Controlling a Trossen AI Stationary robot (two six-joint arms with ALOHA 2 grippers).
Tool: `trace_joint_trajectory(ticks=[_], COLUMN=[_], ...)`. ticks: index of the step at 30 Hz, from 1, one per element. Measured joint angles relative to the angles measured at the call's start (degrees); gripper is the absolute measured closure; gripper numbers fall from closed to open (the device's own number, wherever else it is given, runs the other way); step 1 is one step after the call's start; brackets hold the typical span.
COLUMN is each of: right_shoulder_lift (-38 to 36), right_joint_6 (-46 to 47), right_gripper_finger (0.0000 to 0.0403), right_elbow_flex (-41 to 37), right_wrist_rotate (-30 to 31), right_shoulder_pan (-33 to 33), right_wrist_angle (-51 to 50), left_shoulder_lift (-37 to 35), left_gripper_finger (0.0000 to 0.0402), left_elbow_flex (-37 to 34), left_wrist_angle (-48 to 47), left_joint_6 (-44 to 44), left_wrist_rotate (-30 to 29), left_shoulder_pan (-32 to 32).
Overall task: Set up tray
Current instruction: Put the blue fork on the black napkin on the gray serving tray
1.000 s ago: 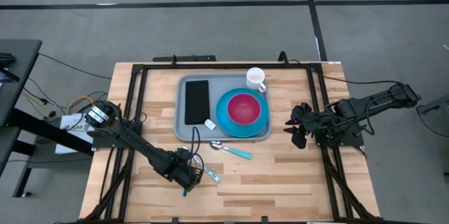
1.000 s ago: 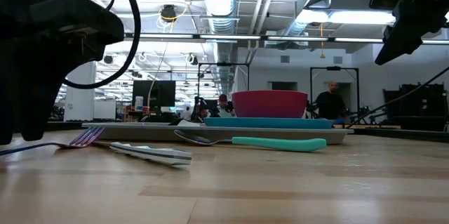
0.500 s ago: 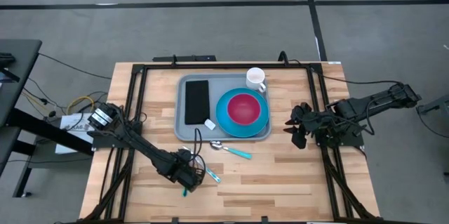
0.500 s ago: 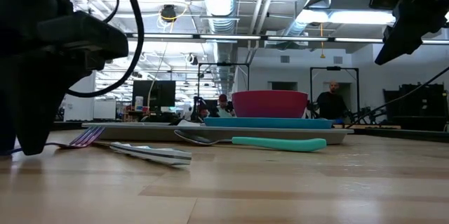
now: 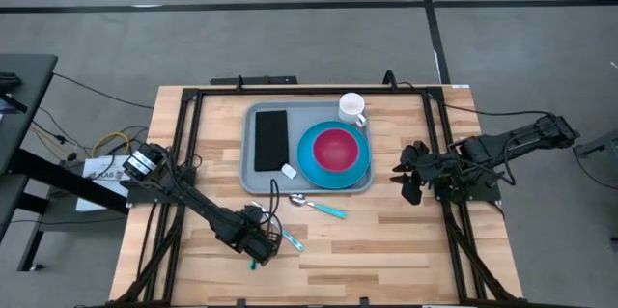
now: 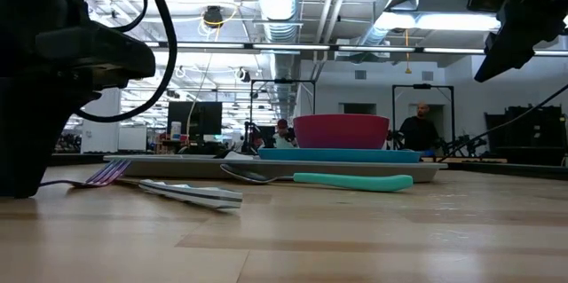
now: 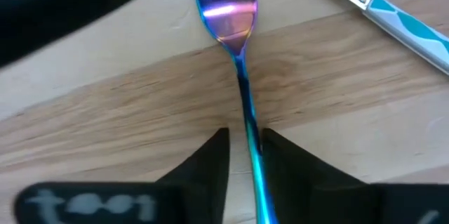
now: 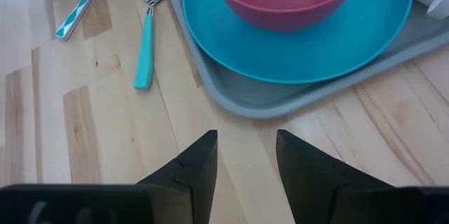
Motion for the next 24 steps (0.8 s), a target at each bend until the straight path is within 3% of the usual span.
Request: trace_joint_trajectory(ticks=[6,13,24], right_shoulder_lift=[0.0,0.0,0.0], right_joint_6=[0.0,0.0,0.0], right_gripper_finger=[0.0265,0.0265,0.0265], right_elbow_flex=[0.0,0.0,0.0], right_wrist_rotate=[0.0,0.0,0.0], right_shoulder_pan=[0.0,0.0,0.0], right_wrist_angle=[0.0,0.0,-0.1], left_shoulder_lift=[0.0,-1.5,-12.8], left_gripper_finger=[0.0394,0.0397,0.04], left_elbow_flex=[0.0,-0.1,-0.3], left_wrist_angle=[-0.3,-0.9,-14.9], left_joint_6=[0.2,1.8,-4.6], left_wrist_rotate=[0.1,1.2,-6.7], left_shoulder_pan=[0.0,0.1,0.1])
